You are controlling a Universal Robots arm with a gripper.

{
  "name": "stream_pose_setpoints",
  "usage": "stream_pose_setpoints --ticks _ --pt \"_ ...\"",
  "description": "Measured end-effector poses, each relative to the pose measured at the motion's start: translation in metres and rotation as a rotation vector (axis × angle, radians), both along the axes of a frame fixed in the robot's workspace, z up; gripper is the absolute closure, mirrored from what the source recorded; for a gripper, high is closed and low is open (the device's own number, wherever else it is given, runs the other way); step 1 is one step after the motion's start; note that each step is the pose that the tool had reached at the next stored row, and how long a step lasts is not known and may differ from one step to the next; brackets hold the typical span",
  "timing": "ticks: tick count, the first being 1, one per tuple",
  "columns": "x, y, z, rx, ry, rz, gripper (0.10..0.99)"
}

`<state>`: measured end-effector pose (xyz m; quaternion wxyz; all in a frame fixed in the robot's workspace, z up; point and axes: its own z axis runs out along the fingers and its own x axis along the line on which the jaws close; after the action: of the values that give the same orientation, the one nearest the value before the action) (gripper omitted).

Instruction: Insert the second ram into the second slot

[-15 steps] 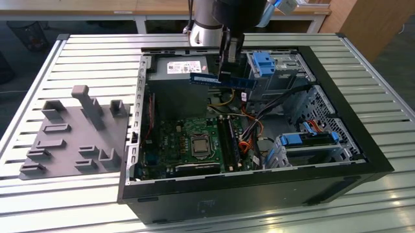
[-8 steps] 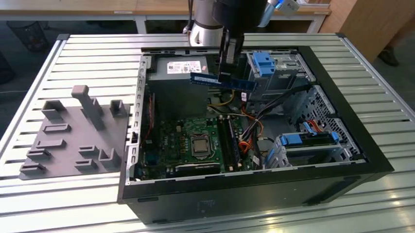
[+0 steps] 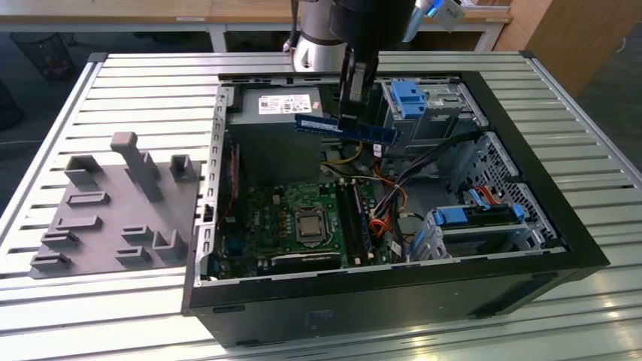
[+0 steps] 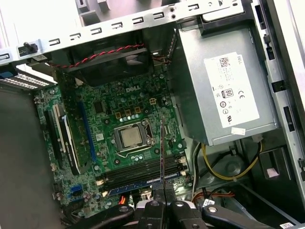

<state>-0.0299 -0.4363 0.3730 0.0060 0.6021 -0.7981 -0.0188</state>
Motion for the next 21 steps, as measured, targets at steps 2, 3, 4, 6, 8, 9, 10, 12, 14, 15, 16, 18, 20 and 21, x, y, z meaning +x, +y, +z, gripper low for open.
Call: stream_pose_setpoints --ticks 2,3,4,6,8,9,10,12,14,15,16,18,20,21 --pt "0.0 -0.0005 0.0 0.0 0.0001 -0.003 0.973" --pt "0.0 -0.0006 0.0 0.0 0.0001 -0.004 0.973" --pt "0.0 -0.0007 0.0 0.0 0.0 -0.005 0.973" --pt "0.0 -0.0011 -0.0001 0.0 0.0 -0.009 0.973" --pt "0.0 -0.0013 -0.0002 0.0 0.0001 -0.012 0.973" --pt "0.0 -0.0014 -0.0001 0.0 0.0001 -0.014 0.973" --pt "0.0 -0.0015 -0.0001 0.0 0.0001 -0.016 0.973" --pt "0.0 -0.0017 -0.0002 0.0 0.0001 -0.021 0.973" --pt "0.0 -0.0017 -0.0002 0.0 0.0 -0.025 0.973" --pt "0.0 -0.0017 -0.0002 0.0 0.0001 -0.027 0.973" --pt "0.0 -0.0017 -0.0002 0.0 0.0001 -0.029 0.973" --pt "0.0 -0.0018 -0.0003 0.0 0.0 -0.033 0.973" --pt "0.0 -0.0018 -0.0003 -0.001 0.0001 -0.036 0.973" --pt "0.0 -0.0018 -0.0003 -0.001 0.0001 -0.037 0.973"
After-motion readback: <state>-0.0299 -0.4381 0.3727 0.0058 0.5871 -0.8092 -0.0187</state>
